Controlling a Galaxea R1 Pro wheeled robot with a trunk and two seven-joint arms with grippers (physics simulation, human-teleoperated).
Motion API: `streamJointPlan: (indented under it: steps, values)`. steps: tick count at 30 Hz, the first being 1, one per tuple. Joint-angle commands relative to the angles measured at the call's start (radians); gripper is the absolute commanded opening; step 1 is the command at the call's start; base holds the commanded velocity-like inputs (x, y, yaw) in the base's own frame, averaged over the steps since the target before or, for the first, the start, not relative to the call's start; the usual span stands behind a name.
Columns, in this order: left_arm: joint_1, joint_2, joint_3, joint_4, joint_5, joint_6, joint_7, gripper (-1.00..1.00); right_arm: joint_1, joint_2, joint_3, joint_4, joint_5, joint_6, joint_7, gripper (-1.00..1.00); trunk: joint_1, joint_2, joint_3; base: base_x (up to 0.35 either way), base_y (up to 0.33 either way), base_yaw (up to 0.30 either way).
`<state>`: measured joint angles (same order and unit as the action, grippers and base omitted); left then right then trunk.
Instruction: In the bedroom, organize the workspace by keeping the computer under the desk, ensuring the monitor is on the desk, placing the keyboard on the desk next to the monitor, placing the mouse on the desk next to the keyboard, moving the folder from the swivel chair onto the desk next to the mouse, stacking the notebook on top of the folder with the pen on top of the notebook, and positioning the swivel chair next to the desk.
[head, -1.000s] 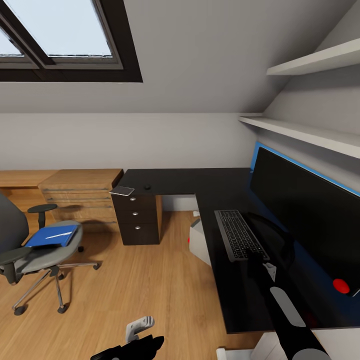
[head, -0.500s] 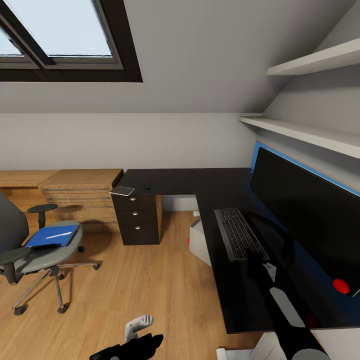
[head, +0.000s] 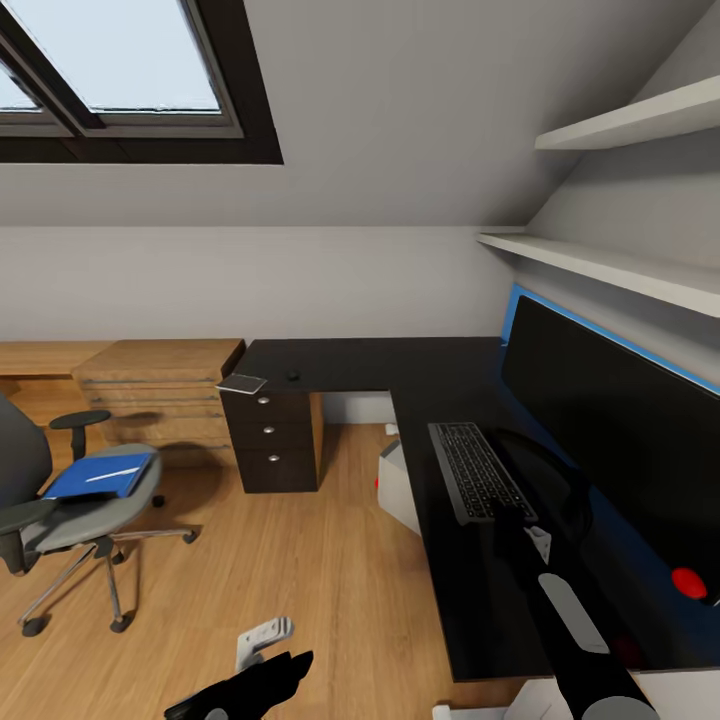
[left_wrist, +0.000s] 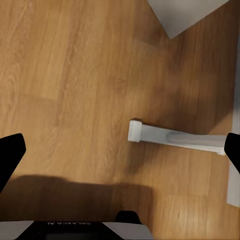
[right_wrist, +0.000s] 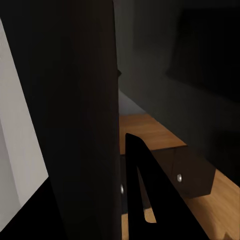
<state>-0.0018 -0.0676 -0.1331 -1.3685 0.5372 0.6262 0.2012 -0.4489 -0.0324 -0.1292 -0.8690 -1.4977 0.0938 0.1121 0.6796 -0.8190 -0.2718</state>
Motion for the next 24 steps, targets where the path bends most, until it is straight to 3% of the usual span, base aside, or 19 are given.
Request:
streamJointPlan:
  steps: [1, 24]
  values:
    - [0.0, 0.0, 0.0, -0.002, 0.011, 0.002, 0.009, 1.0, -0.001, 0.0, -0.002, 0.0, -0.01, 0.005, 0.003, -1.0, 0.0, -0.001, -0.001, 0.046, -0.015, 0.0]
    - [0.0, 0.002, 0.001, -0.001, 0.012, 0.001, 0.006, 1.0, -0.001, 0.0, -0.002, 0.001, -0.01, 0.006, 0.003, -1.0, 0.0, -0.001, -0.001, 0.073, -0.035, 0.0]
